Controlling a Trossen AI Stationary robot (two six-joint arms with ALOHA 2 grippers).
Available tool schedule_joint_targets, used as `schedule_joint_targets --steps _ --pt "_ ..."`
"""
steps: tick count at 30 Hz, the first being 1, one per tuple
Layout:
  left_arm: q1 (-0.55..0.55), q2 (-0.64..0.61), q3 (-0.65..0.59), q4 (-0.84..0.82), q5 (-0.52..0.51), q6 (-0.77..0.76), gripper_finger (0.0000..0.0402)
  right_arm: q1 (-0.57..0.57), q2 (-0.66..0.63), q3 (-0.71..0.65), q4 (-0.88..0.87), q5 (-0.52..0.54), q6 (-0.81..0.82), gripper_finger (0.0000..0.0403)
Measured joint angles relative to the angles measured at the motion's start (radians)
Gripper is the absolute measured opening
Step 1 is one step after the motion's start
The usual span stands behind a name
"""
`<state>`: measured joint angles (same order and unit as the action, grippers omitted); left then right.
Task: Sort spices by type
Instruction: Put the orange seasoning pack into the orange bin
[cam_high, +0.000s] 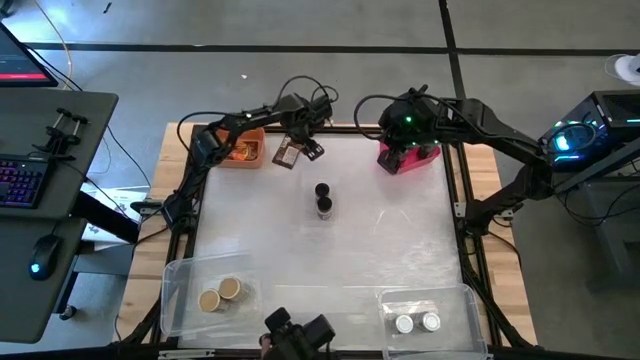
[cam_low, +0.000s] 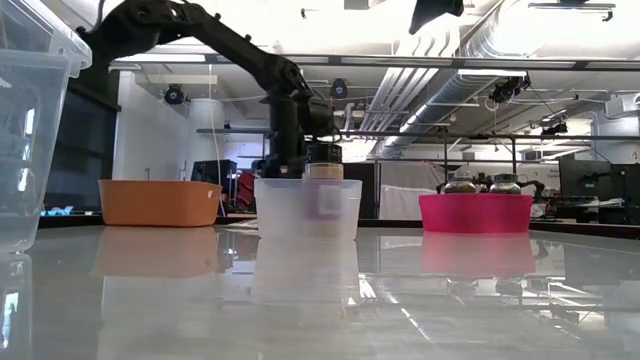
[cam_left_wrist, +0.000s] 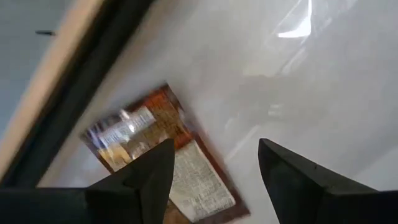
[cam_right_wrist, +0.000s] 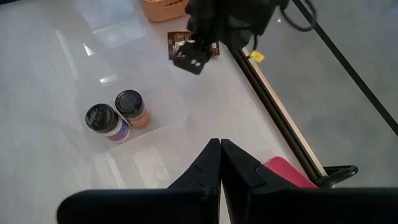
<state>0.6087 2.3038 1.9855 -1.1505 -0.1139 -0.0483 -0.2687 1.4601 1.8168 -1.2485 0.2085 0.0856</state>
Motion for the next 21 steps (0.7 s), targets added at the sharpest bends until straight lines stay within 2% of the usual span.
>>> schedule_joint_targets --steps 6,11,14,21 --pt "-0.001 -0.082 -0.151 0.069 -0.002 -0.004 0.0216 -0.026 0.0 0.0 0.001 -0.002 0.02 0.0" --pt "0.021 -0.226 -0.342 0.255 0.003 -0.02 0.0216 -0.049 0.0 0.0 0.007 -0.004 0.058 0.0" --pt "0.04 -0.257 -0.436 0.336 0.044 -0.03 0.0216 -0.059 0.0 0.0 0.021 -0.004 0.073 0.0" --pt "0.041 -0.241 -0.47 0.371 -0.004 -0.054 0.0216 -0.059 0.0 0.0 0.071 -0.008 0.073 0.0"
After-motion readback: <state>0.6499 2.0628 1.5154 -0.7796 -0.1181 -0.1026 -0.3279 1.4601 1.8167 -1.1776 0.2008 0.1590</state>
